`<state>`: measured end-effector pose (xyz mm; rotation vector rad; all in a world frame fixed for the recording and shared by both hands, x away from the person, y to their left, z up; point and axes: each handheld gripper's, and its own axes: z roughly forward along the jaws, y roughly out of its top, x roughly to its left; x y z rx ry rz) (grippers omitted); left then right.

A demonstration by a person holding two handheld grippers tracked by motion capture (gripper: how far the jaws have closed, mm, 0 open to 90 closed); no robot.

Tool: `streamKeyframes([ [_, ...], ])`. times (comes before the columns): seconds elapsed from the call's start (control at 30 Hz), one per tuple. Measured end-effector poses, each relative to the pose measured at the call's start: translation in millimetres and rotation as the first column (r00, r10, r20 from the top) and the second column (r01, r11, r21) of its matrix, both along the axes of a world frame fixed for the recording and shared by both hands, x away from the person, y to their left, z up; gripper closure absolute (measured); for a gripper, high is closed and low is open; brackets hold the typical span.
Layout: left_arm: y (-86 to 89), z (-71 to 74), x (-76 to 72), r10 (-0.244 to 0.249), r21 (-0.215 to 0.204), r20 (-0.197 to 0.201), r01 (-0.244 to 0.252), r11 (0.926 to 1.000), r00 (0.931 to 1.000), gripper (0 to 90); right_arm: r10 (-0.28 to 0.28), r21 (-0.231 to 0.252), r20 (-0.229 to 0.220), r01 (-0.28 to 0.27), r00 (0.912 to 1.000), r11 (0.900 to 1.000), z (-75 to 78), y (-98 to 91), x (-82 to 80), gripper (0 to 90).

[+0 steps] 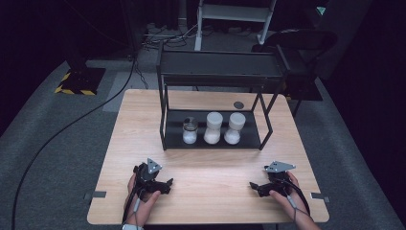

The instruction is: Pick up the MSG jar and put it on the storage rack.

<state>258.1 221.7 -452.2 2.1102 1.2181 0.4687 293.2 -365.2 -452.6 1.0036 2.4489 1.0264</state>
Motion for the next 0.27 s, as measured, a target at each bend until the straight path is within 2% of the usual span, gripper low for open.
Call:
streamKeyframes([
  [0.27,0.0,0.0,0.0,0.0,0.0,0.0,0.0,1.0,1.0,0.3,0.001,-0.002,0.001,-0.001,1.0,1.0,0.0,0.1,-0.4,0.3],
])
